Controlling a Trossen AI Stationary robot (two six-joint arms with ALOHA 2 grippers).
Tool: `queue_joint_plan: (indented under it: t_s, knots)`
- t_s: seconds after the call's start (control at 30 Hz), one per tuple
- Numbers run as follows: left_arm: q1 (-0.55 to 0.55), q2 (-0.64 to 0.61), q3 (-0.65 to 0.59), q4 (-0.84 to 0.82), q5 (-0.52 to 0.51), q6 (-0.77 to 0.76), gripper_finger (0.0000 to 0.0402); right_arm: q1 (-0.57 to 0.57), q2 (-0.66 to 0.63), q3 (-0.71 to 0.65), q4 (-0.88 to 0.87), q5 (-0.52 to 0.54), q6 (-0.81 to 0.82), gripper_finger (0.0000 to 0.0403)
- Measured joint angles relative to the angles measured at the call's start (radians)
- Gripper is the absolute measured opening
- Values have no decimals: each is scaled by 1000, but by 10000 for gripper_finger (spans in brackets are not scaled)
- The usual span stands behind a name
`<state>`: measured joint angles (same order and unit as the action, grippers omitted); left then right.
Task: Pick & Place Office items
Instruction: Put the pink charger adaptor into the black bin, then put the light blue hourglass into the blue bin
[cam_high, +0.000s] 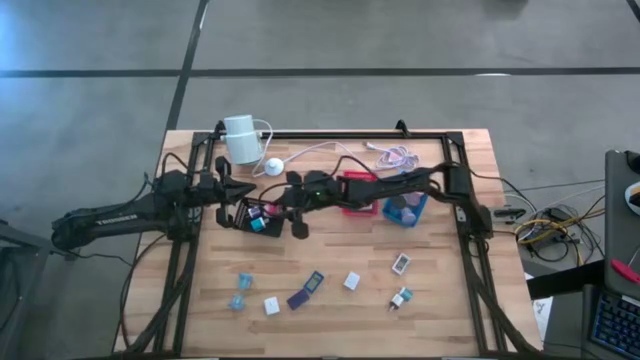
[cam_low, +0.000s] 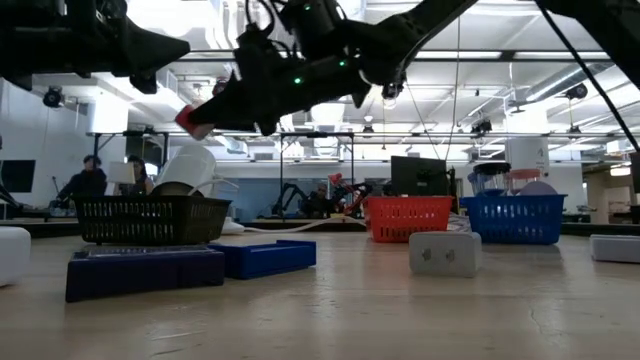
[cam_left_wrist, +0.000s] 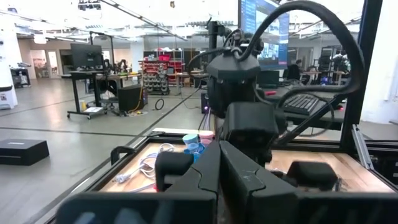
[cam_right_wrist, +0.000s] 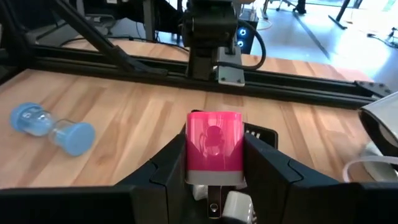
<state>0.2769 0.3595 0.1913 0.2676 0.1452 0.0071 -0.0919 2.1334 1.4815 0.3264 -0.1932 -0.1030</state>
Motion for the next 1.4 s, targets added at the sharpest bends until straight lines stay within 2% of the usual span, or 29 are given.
queue_joint_plan:
  t_s: [0.47,1.07,1.4]
  knots:
    - [1,1,0,0,0,11,14,-11,102,57,-13,10,71,127]
    - [0,1,0,0,-1,11,14,-14,167,83,-16,17,66,128]
    - [0,3,0,0,-3,11,14,-15,181,95,-32,8,93,181]
